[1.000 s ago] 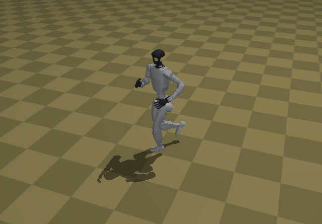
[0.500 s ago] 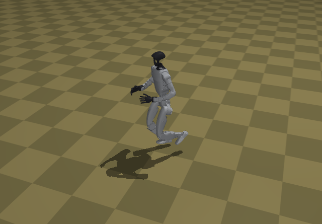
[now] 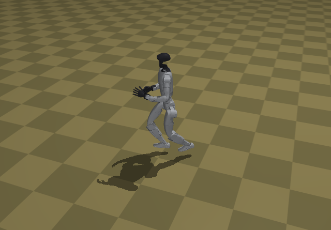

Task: Run

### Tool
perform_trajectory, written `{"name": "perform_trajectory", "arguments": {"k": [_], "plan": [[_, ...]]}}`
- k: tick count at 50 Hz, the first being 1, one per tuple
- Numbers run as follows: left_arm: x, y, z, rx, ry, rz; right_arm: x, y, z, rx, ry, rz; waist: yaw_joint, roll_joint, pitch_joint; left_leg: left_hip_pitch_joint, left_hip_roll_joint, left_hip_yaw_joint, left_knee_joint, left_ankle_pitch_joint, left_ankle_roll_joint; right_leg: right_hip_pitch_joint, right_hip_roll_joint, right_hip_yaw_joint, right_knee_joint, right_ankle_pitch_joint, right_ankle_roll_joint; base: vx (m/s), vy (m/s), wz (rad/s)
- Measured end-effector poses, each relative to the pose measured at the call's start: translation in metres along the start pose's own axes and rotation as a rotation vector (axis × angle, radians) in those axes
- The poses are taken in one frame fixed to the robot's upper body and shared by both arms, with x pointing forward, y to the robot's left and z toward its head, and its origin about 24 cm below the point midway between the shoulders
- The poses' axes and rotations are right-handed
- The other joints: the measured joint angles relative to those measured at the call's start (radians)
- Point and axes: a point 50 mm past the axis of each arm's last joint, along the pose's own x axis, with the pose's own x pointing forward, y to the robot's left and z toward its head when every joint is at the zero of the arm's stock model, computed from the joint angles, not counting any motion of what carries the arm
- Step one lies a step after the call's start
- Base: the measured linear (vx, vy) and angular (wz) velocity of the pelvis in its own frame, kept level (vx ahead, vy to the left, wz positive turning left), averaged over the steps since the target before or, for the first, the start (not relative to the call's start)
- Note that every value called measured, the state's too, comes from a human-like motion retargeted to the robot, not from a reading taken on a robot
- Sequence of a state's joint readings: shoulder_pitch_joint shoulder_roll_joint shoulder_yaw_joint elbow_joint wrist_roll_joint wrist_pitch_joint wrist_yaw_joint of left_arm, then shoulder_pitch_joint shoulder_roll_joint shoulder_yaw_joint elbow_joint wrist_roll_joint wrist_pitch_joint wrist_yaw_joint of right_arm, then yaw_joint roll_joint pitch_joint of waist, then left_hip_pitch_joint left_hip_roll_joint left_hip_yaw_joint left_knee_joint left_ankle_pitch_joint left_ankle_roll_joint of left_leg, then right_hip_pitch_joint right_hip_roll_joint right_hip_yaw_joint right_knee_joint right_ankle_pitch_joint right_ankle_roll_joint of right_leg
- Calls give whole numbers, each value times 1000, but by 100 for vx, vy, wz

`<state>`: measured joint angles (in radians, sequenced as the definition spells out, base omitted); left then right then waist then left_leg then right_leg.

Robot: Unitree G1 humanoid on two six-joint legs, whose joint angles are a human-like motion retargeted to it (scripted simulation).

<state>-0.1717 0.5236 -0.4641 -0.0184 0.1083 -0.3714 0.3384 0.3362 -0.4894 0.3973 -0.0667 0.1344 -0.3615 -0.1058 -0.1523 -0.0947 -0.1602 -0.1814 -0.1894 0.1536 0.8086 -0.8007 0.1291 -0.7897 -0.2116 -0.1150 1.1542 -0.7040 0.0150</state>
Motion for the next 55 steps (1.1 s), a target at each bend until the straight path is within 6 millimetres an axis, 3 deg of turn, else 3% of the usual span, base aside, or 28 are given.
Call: {"name": "perform_trajectory", "arguments": {"k": [3,6,9,12,15,17,20,22,25,27,30,32,35,38,40,42,44,47,49,51,53,55], "plan": [[5,-11,22,-89,-120,-49,-32,-12,-20,18,144,-47,5,96,-54,51,124,-30,49,199,-114,22,183,-30,-400,121,45,5,-8,-69],[-5,-22,27,-136,-125,-87,-39,-14,-26,25,183,-89,35,124,-64,27,198,-38,309,324,-147,33,252,-22,-365,139,18,-4,-6,-31],[-28,-33,8,-142,22,-118,-15,-14,-15,-13,92,-115,107,124,-42,-81,292,-21,633,284,-96,69,276,-17,-177,42,-63,-5,-6,-17],[-65,-37,-25,-85,260,-149,39,-12,21,-84,-126,-121,191,79,-5,-284,337,5,814,136,12,146,263,26,-59,-90,-96,0,0,0],[-114,-20,-43,-50,454,-166,82,-4,81,-71,-404,-121,255,3,8,-496,270,45,676,55,75,285,215,88,-90,-96,-53,3,2,20],[-144,-6,-44,-57,543,-167,88,3,113,-20,-547,-99,293,-55,-3,-567,184,85,403,73,68,395,156,112,-142,5,25,8,6,55],[-176,10,-41,-75,644,-134,83,14,138,28,-673,-29,315,-139,-43,-567,6,126,-141,200,15,508,34,116,-140,215,157,4,7,76],[-182,13,-41,-73,670,-90,79,21,137,34,-673,8,300,-167,-60,-552,-73,122,-250,242,23,528,-39,113,-8,301,193,-3,5,37],[-165,13,-43,-21,615,-57,74,29,114,11,-578,24,244,-192,-58,-569,-136,116,-20,166,106,501,-158,108,292,324,171,0,0,0],[-131,15,-46,51,507,-27,69,29,85,-24,-448,-4,182,-194,-36,-541,-135,99,153,41,133,410,-204,109,465,221,102,-5,-3,-29],[-58,12,-40,115,285,30,50,19,36,-73,-231,-50,97,-156,-22,-404,-114,54,192,-71,133,161,-192,115,539,49,10,-2,2,-47],[-27,8,-22,67,154,51,23,8,9,-71,-86,-51,47,-97,-32,-240,-89,19,96,-45,94,43,-135,86,390,10,0,7,5,-69],[-4,-2,8,-66,-15,28,-23,-6,-25,-39,134,-50,10,23,-57,-41,47,-29,33,120,-49,-9,50,-2,-59,60,26,9,-6,-79],[-2,-12,31,-153,-123,-23,-54,-18,-40,-16,273,-112,26,113,-94,-22,187,-43,214,297,-128,11,220,-29,-402,158,42,-1,-8,-59],[-9,-19,31,-179,-105,-38,-55,-19,-41,-16,283,-136,56,123,-99,-38,253,-19,425,330,-111,6,254,-26,-327,139,5,-7,-5,-36],[-23,-26,18,-168,-1,-49,-32,-23,-32,-59,197,-167,109,116,-74,-111,326,-11,673,266,-57,31,271,-23,-164,40,-67,-6,-7,-13],[-46,-31,-6,-127,164,-62,9,-25,-10,-117,48,-189,172,94,-40,-233,369,-4,843,162,17,77,271,-3,-39,-71,-111,-3,-3,-3],[-93,-21,-33,-77,389,-81,76,-21,51,-133,-258,-211,242,27,-9,-461,317,27,802,66,88,214,232,52,-37,-121,-84,1,1,18],[-127,-9,-38,-80,498,-96,91,-12,89,-69,-427,-191,286,-28,-15,-550,232,60,564,78,81,336,185,90,-103,-25,-13,8,5,34],[-156,2,-38,-95,587,-99,92,-1,115,-7,-543,-137,317,-92,-37,-576,121,97,213,149,44,445,110,107,-150,144,89,9,7,64],[-178,9,-37,-114,664,-70,88,10,128,31,-611,-71,323,-144,-67,-548,0,118,-155,257,4,507,22,108,-118,315,175,2,7,70],[-186,9,-37,-126,701,-30,84,17,128,39,-623,-30,316,-161,-83,-558,-59,120,-226,275,3,534,-47,94,16,410,204,-2,2,18]]}}
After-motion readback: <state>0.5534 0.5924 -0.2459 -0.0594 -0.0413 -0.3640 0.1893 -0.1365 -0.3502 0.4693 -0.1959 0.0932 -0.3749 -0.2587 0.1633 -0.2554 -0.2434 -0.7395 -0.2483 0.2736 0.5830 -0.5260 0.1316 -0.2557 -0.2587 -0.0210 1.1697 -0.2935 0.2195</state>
